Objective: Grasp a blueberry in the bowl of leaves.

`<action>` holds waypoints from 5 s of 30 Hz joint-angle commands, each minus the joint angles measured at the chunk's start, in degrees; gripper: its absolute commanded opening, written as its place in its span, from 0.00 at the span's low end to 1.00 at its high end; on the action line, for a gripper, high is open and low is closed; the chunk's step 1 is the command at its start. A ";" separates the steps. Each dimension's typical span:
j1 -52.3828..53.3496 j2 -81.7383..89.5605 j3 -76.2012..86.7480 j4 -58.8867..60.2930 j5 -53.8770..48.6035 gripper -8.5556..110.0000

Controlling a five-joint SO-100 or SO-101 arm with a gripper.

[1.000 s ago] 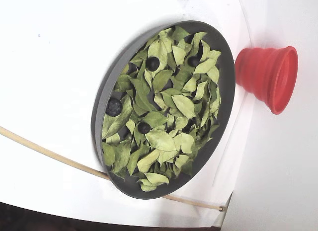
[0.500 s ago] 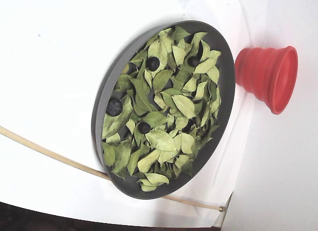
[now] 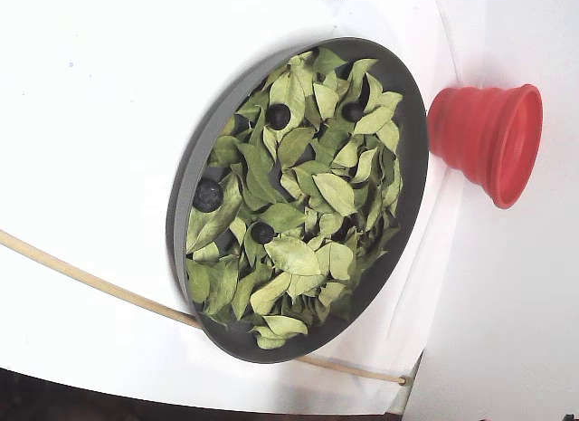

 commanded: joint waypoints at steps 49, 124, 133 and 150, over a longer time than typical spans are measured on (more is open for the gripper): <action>-5.89 -41.22 3.52 -43.86 -14.77 0.21; -7.21 -81.47 -6.15 -75.15 -16.35 0.20; -6.59 -83.58 -6.42 -76.99 -17.31 0.18; -6.68 -79.45 -4.75 -77.34 -18.63 0.16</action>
